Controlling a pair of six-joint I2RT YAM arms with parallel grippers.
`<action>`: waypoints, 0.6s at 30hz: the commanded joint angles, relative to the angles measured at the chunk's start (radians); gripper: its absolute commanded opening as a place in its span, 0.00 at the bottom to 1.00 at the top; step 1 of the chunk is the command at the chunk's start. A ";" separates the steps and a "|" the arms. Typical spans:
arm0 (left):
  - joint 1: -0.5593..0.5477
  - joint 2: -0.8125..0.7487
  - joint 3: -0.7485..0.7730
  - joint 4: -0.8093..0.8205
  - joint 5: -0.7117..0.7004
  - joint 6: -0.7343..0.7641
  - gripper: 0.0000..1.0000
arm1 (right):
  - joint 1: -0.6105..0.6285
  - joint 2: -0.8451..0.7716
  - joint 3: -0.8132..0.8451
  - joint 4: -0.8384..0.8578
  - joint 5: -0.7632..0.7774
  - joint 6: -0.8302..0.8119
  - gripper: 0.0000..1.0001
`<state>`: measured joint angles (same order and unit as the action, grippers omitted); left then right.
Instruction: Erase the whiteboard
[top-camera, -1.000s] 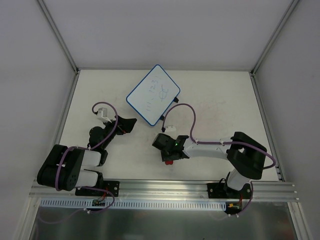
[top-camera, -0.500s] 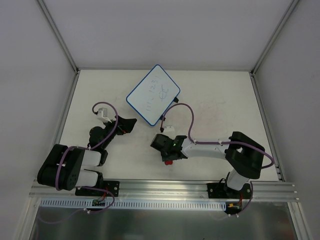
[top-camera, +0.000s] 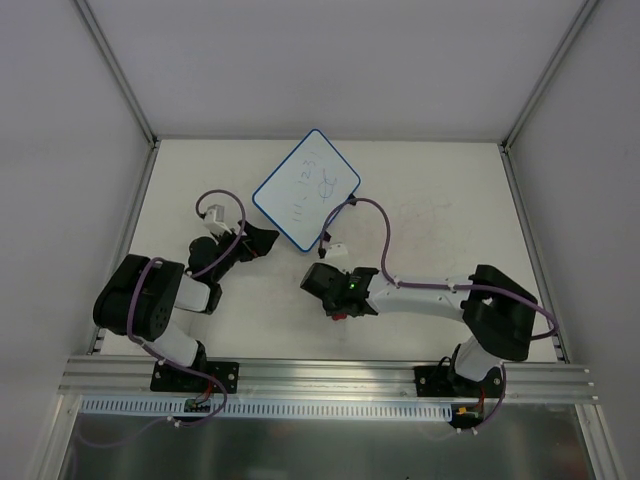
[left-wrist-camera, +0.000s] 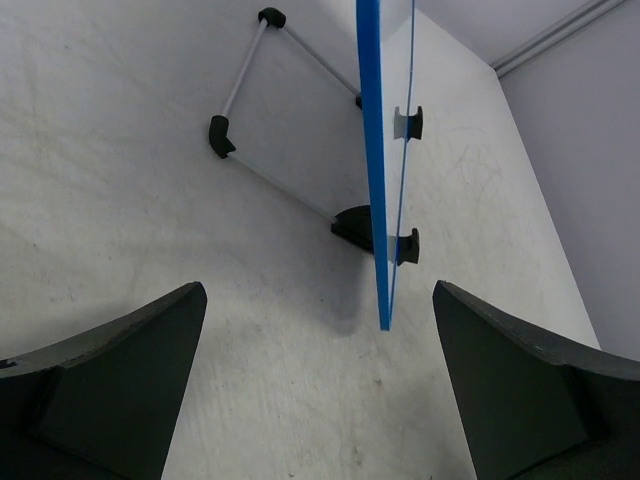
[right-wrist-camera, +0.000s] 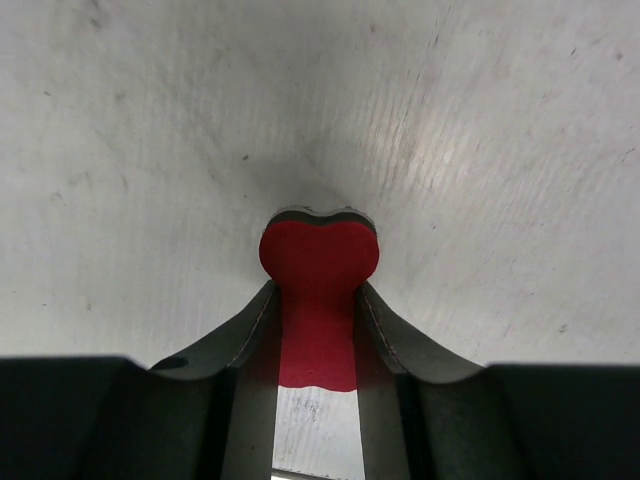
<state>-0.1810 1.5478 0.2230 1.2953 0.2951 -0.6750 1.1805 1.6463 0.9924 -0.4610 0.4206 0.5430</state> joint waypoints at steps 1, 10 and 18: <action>0.011 0.041 0.071 0.386 0.041 -0.012 0.97 | -0.001 -0.091 0.061 -0.010 0.128 -0.066 0.00; 0.006 0.067 0.134 0.386 0.055 -0.023 0.91 | -0.109 -0.149 0.098 0.047 0.109 -0.199 0.00; 0.008 0.153 0.251 0.386 0.044 -0.060 0.77 | -0.226 -0.132 0.117 0.174 0.020 -0.330 0.00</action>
<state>-0.1814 1.6810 0.4213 1.2881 0.3328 -0.7113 0.9821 1.5303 1.0622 -0.3710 0.4725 0.2943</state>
